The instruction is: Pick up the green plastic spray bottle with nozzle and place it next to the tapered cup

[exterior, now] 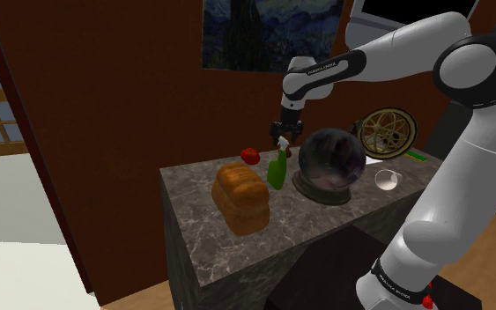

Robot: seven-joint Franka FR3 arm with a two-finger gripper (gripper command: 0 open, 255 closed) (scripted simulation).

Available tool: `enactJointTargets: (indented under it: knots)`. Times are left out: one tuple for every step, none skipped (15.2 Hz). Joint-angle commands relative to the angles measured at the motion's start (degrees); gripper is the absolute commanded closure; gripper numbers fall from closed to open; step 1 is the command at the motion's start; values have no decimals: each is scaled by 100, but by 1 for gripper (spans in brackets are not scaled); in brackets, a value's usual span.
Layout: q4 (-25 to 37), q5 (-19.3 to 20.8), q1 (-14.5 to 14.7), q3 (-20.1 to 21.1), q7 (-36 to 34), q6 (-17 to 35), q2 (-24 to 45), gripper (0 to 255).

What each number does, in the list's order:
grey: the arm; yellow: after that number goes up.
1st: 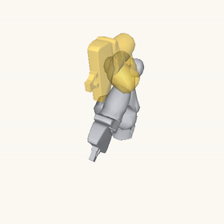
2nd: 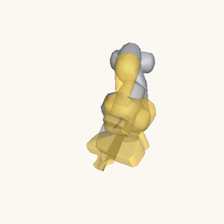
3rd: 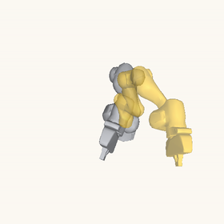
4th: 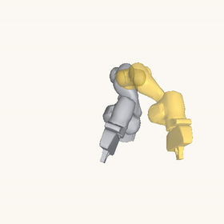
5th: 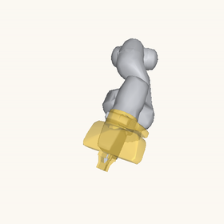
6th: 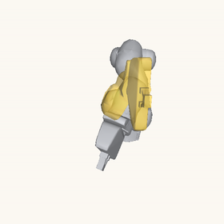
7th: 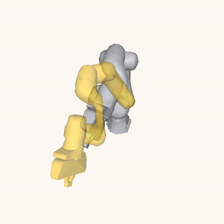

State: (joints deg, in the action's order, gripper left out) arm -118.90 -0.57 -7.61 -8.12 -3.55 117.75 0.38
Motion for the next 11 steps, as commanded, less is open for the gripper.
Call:
enactJointTargets:
  knots:
    - [-2, 0, -1, -1, 1, 4, 1, 0]
    - [-2, 0, -1, -1, 1, 4, 1, 0]
    - [-2, 0, 0, 0, 1, 3, 0, 0]
    - [-2, 0, 0, 0, 1, 3, 0, 255]
    - [-2, 0, 0, -1, 1, 3, 0, 255]
    - [-2, 0, 0, 0, 1, 3, 0, 255]
    - [-2, 0, 0, 0, 1, 3, 0, 255]
    - [-2, 0, -1, -1, 1, 3, 0, 255]
    - [-3, 0, 0, 0, 1, 3, 0, 255]
    - [-2, 0, 0, 0, 1, 3, 0, 255]
    - [-2, 0, -1, -1, 1, 3, 1, 255]
